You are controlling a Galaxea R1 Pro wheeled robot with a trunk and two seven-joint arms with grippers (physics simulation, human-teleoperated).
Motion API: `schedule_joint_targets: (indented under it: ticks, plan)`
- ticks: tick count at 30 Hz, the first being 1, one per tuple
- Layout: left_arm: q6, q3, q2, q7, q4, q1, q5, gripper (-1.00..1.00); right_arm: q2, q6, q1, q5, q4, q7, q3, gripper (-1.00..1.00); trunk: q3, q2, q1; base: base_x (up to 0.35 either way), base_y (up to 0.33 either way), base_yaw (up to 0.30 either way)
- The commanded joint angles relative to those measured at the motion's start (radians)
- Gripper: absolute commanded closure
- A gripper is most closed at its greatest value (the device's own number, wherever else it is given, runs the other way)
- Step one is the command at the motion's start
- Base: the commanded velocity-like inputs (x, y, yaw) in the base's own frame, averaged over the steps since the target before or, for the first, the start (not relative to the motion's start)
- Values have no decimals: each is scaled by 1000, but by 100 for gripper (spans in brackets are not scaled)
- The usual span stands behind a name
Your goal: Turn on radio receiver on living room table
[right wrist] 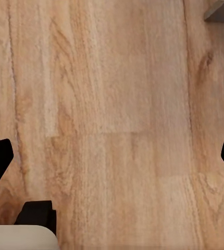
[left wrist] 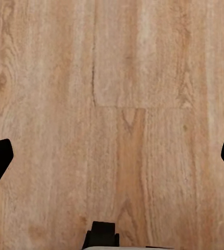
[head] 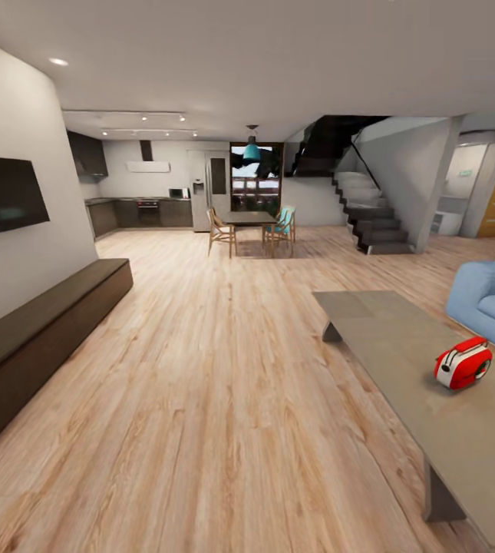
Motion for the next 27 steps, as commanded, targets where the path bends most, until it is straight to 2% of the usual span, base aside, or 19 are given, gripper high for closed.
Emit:
schedule_joint_targets:
  ticks: [1, 15, 27]
  plan:
    - [0, 1, 0, 0, 0, 0, 0, -100, 0, 0, 0, 0, 0, 0, 0, -100, 0, 0, 0, 175, 197, -33]
    - [2, 2, 1, 0, 0, 0, 0, -100, 0, 0, 0, 0, 0, 0, 0, -100, 0, 0, 0, 248, 220, -6]
    - [2, 2, 1, 1, 0, 0, 0, -100, 0, 0, 1, 0, 0, 0, 0, -100, 0, 0, 0, 259, 220, -243]
